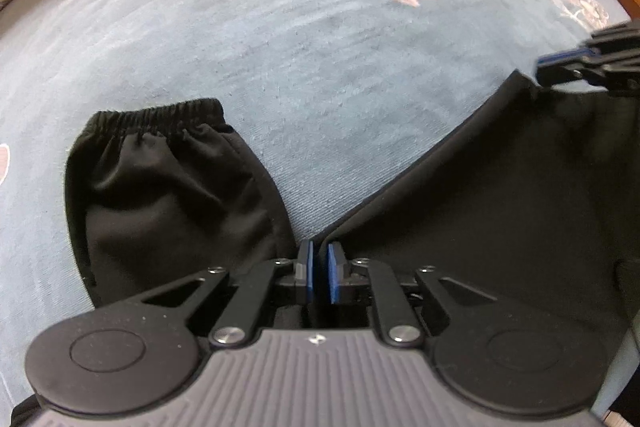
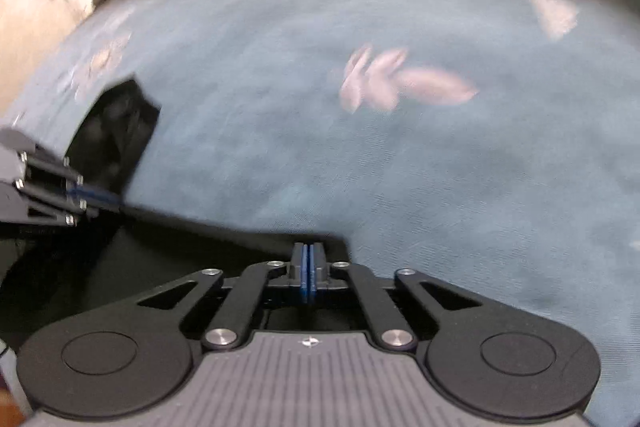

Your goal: Fold clothes

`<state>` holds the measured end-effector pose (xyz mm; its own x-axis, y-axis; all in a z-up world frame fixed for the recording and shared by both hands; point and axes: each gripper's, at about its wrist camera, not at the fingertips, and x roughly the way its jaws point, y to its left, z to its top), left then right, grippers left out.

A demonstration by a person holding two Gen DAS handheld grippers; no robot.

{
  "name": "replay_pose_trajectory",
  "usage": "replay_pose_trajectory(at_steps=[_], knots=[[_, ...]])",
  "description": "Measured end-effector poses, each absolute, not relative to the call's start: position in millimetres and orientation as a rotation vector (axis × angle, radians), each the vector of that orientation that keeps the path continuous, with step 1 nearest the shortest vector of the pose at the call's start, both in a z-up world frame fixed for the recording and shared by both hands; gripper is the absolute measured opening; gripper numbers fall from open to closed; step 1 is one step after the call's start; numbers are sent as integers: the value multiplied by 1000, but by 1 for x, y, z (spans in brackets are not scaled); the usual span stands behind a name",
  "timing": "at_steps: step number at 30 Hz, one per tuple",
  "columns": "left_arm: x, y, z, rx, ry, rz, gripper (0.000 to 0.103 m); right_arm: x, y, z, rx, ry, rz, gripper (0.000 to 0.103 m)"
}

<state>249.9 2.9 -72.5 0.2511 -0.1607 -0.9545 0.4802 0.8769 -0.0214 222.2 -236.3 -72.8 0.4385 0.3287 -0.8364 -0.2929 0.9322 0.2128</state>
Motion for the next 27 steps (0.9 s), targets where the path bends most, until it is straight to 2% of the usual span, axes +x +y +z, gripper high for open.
replay_pose_trajectory(at_steps=[7, 9, 10, 11, 12, 18, 21, 22, 24, 25, 27], knots=[[236, -11, -39, 193, 1179, -527, 10, 205, -240, -59, 18, 1061, 392, 14], [232, -24, -40, 180, 1172, -595, 10, 215, -245, -63, 44, 1051, 369, 28], [230, -32, -43, 179, 1171, -633, 10, 222, -248, -66, 59, 1054, 370, 42], [230, -41, -48, 177, 1171, -669, 10, 228, -251, -68, 72, 1062, 381, 48], [229, -50, -54, 172, 1170, -703, 10, 235, -253, -71, 84, 1071, 392, 48], [236, -80, -74, 115, 1132, -805, 10, 262, -265, -95, 136, 1207, 498, 48], [244, -85, -87, 123, 1151, -793, 10, 272, -277, -102, 258, 1259, 573, 46], [246, -85, -93, 127, 1168, -787, 8, 275, -280, -106, 312, 1282, 606, 44], [249, -82, -99, 99, 1175, -788, 8, 280, -284, -114, 365, 1311, 630, 32], [251, -80, -100, 77, 1186, -786, 8, 282, -285, -118, 375, 1314, 627, 16], [254, -77, -101, 52, 1197, -789, 9, 283, -288, -117, 397, 1282, 649, 15]])
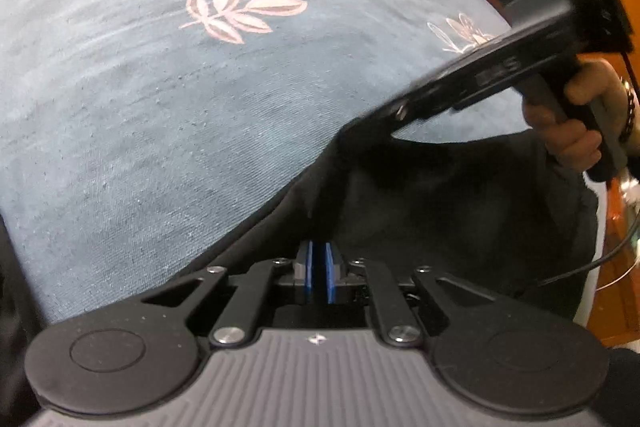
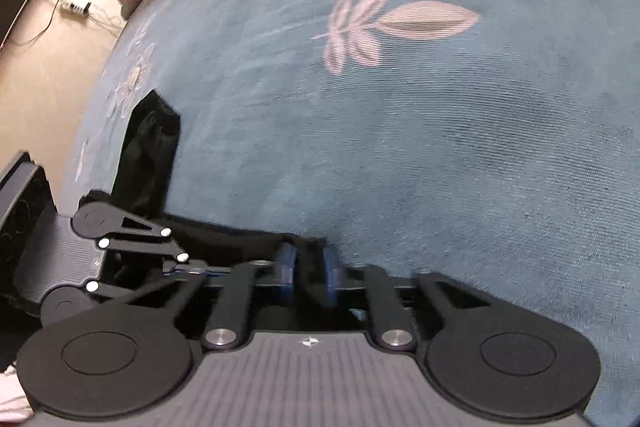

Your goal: Fold clothes

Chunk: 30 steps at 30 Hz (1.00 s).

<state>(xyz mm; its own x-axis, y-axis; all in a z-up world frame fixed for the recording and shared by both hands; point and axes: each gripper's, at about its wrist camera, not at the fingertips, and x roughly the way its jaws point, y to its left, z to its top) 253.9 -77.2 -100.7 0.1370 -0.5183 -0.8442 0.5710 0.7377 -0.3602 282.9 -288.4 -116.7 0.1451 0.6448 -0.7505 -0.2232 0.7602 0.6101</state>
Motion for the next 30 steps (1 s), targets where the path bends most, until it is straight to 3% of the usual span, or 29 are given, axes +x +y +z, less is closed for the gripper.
replay_pose_trajectory(at_steps=[2, 6, 12, 15, 16, 21, 24, 30], knots=[[255, -75, -100, 38, 1202, -784, 9, 280, -293, -106, 409, 1200, 675, 9], [254, -75, -84, 26, 1174, -760, 8, 277, -310, -86, 455, 1085, 612, 11], [241, -89, -68, 87, 1142, -868, 16, 232, -313, -64, 377, 1125, 580, 15], [241, -94, -82, 168, 1163, -787, 17, 204, -307, -68, 335, 1196, 603, 26], [243, -94, -87, 189, 1169, -746, 11, 197, -303, -74, 315, 1218, 595, 28], [247, -85, -75, 155, 1154, -643, 11, 196, -310, -98, 305, 1171, 376, 25], [236, -99, -57, 195, 1112, -693, 12, 193, -331, -79, 393, 1050, 246, 36], [213, -148, -54, 231, 1105, -859, 14, 139, -352, -57, 420, 1073, 207, 40]])
